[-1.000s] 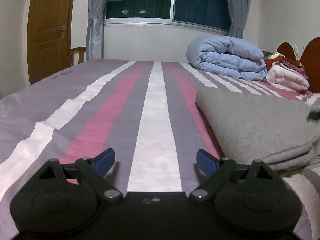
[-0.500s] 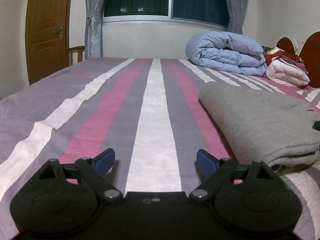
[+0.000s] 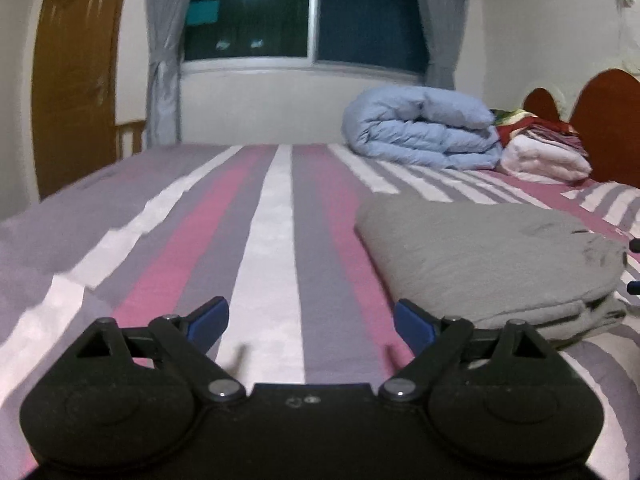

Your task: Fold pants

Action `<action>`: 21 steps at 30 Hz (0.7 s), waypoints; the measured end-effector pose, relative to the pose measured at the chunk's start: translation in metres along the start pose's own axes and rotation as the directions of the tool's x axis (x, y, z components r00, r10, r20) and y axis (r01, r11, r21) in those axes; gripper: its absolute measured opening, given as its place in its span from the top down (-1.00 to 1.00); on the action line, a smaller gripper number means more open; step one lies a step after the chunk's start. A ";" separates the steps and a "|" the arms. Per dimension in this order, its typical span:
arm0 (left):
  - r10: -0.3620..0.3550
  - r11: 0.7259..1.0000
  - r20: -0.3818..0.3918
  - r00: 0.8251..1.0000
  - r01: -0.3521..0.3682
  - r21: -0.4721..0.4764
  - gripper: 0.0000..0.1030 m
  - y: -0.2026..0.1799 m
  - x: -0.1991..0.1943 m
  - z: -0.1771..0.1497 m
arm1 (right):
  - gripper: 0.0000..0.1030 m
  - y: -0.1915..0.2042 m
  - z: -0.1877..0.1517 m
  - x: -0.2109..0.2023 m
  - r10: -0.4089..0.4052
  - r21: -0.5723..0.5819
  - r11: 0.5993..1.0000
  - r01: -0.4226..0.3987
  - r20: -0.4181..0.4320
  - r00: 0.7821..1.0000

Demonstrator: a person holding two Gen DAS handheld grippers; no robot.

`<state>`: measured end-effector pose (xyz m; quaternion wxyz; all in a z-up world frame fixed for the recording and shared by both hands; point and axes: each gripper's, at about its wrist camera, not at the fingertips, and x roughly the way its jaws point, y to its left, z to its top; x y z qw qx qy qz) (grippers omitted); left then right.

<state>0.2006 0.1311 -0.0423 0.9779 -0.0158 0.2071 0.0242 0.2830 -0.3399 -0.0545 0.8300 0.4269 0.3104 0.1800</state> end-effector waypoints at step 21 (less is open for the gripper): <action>-0.651 0.703 -0.208 0.730 0.475 -0.530 -0.13 0.037 0.149 0.021 | -0.78 -0.008 0.027 0.073 0.044 -0.105 0.992 -0.070 -0.229 0.972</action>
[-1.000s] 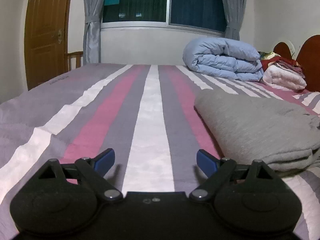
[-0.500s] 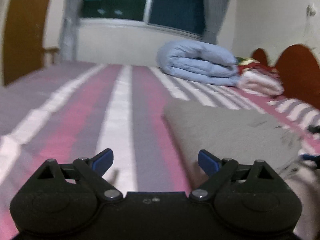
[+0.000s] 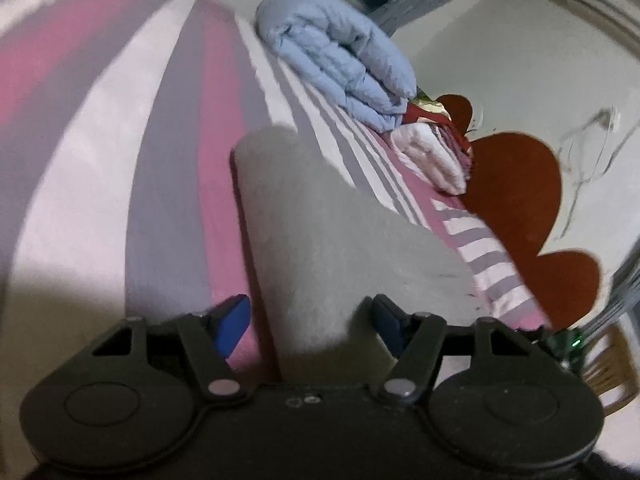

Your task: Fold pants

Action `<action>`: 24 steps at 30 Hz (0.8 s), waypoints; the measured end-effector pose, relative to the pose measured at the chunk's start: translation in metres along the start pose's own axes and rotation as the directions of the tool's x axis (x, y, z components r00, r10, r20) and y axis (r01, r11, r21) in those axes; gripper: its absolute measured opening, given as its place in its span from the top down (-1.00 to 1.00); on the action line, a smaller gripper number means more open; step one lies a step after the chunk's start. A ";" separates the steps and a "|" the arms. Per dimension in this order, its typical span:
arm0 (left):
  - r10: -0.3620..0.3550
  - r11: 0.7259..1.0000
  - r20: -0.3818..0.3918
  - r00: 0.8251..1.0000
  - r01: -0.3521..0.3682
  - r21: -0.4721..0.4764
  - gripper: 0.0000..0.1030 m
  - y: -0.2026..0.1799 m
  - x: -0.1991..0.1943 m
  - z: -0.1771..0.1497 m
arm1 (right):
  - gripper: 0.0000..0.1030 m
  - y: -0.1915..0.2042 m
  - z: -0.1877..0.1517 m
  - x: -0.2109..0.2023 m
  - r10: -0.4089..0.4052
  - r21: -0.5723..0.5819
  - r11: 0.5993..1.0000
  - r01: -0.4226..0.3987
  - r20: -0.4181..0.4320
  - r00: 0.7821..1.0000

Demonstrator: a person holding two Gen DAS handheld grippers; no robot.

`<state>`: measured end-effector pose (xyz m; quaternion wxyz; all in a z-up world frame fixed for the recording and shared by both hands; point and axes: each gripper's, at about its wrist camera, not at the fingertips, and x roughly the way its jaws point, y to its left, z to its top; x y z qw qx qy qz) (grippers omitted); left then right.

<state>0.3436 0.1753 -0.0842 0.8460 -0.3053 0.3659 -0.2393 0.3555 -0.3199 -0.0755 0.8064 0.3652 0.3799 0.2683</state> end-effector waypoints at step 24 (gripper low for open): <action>-0.281 0.947 0.046 0.959 0.285 -0.151 0.58 0.023 0.011 -0.007 | -0.10 0.022 0.022 0.033 0.157 -0.033 0.986 -0.163 -0.120 0.980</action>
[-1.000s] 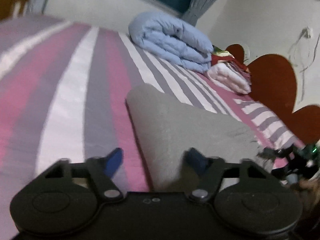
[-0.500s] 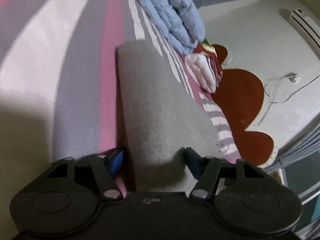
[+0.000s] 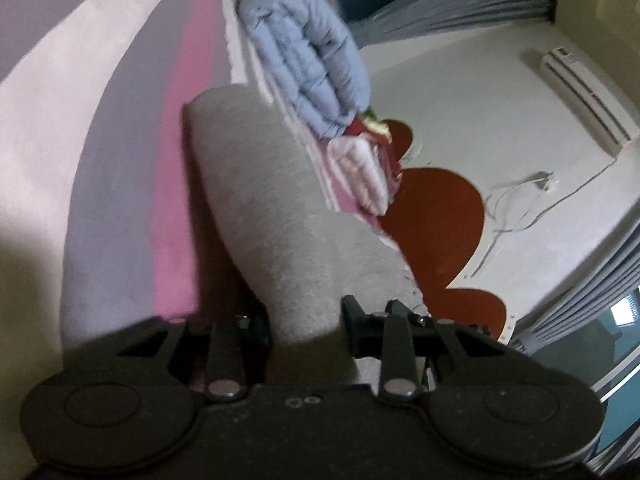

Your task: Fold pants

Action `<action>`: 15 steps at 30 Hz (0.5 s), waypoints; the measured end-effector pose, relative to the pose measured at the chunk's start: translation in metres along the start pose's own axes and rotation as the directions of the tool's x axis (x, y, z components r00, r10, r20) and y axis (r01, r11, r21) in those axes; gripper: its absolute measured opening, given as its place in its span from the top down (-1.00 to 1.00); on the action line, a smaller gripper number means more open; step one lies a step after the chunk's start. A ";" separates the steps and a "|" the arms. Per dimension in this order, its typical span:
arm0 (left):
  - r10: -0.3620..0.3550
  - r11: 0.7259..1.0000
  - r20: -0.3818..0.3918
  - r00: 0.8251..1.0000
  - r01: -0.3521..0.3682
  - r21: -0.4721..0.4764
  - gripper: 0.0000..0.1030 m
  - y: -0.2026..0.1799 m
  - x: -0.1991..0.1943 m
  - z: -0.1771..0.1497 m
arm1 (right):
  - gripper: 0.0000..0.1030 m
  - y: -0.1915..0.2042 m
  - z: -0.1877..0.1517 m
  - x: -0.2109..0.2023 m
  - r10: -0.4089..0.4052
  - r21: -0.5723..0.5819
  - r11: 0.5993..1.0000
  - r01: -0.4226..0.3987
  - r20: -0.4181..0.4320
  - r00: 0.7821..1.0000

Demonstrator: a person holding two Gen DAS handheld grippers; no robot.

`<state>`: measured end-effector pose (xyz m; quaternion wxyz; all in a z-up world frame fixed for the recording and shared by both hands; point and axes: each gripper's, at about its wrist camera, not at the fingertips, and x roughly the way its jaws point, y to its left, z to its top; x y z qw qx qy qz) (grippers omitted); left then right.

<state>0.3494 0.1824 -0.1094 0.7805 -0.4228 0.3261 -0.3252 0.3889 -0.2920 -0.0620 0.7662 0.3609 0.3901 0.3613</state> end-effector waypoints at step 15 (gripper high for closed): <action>0.115 0.981 0.117 0.986 -0.131 0.144 0.57 0.002 0.018 0.148 | -0.06 0.030 0.121 0.131 0.024 -0.103 0.994 -0.022 0.022 0.999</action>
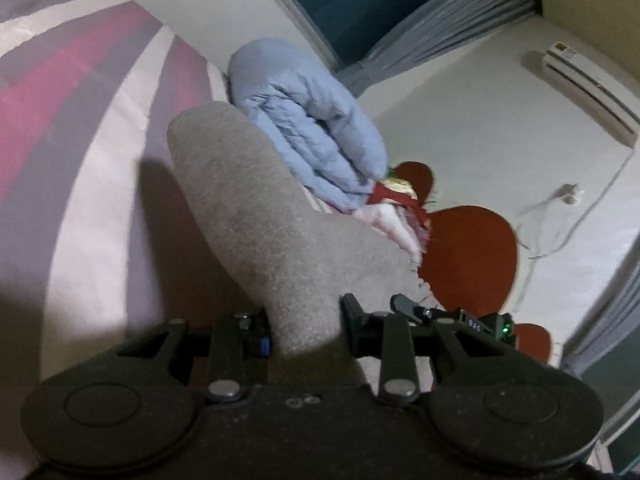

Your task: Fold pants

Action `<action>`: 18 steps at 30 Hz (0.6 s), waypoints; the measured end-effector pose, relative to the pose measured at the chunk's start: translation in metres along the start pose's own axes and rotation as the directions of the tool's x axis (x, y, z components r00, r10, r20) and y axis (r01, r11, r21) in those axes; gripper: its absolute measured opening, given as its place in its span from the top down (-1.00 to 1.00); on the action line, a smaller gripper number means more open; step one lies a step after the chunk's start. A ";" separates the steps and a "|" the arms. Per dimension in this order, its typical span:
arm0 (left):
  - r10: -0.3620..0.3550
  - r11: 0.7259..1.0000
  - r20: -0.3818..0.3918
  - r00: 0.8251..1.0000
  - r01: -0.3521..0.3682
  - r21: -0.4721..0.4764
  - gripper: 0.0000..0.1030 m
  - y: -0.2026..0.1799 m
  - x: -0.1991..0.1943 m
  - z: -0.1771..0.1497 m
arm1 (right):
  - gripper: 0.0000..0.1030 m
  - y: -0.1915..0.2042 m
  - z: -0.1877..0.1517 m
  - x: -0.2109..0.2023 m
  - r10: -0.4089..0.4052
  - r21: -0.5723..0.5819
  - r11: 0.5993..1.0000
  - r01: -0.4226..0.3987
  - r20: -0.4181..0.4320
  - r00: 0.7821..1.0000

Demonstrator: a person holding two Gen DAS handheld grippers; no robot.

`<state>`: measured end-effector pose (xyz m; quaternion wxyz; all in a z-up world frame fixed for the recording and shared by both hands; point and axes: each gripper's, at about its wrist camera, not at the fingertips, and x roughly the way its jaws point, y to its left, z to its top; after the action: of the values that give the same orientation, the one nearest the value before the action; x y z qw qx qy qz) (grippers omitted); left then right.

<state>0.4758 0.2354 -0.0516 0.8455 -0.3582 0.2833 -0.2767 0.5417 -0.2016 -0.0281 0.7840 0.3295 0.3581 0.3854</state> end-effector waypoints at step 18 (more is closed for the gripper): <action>0.442 0.872 0.083 0.893 -0.449 0.194 -0.89 0.009 -0.033 -0.041 | -0.90 -0.070 0.013 -0.012 -0.136 0.030 0.990 0.138 -0.067 0.988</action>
<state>0.4275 0.2439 -0.0732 0.9242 -0.1976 0.3124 -0.0962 0.5724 -0.2490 -0.0730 0.7909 0.3049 0.4115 0.3348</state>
